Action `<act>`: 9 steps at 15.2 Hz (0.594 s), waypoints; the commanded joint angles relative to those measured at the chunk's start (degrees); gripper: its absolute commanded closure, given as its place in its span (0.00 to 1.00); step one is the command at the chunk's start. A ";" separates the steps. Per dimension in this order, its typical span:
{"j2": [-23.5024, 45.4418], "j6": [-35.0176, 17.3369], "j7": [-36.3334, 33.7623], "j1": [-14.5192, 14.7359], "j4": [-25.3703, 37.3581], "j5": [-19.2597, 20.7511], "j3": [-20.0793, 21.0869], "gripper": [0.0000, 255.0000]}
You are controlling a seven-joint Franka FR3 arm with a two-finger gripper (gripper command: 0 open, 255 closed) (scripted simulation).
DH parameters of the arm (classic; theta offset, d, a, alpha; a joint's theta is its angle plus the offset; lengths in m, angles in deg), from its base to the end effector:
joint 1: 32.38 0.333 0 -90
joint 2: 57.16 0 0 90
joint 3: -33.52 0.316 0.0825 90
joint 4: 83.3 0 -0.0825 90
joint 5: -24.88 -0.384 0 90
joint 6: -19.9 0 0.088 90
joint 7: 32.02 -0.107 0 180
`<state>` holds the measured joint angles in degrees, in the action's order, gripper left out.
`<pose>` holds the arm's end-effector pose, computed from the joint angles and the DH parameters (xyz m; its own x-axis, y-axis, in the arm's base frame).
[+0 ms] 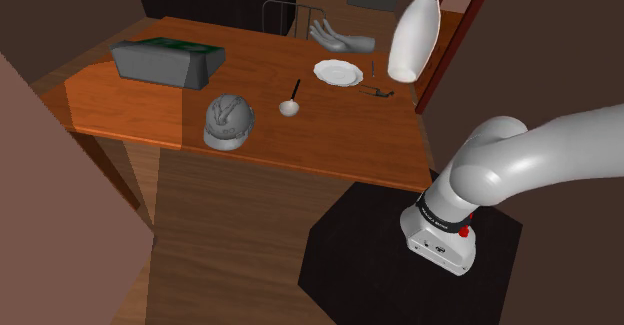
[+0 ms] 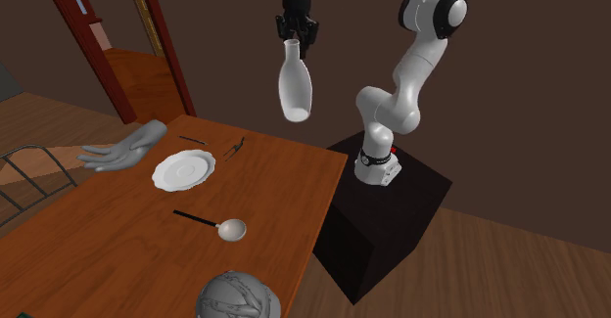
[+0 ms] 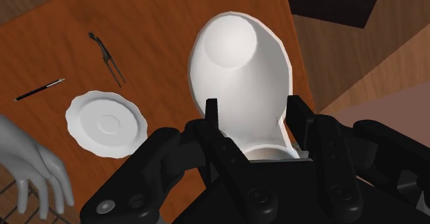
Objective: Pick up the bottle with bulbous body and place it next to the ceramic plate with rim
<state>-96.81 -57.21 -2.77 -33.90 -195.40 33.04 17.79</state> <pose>0.2776 -0.1546 0.7106 0.9716 0.2264 0.0691 0.2272 -0.9738 -0.0039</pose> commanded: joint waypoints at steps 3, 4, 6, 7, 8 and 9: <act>5.71 -5.99 0.58 0.99 -0.06 -0.49 -1.83 1.00; 7.20 -7.42 0.85 1.21 0.01 -0.64 -2.37 1.00; 10.33 -10.20 1.46 1.66 0.37 -1.06 -3.48 1.00; 11.97 -11.53 1.81 1.87 0.67 -1.33 -4.03 1.00; 13.66 -12.83 2.17 2.09 1.05 -1.65 -4.58 1.00; 15.40 -14.08 2.57 2.31 1.50 -2.01 -5.14 1.00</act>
<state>-83.29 -69.72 -0.62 -31.83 -194.30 31.39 13.27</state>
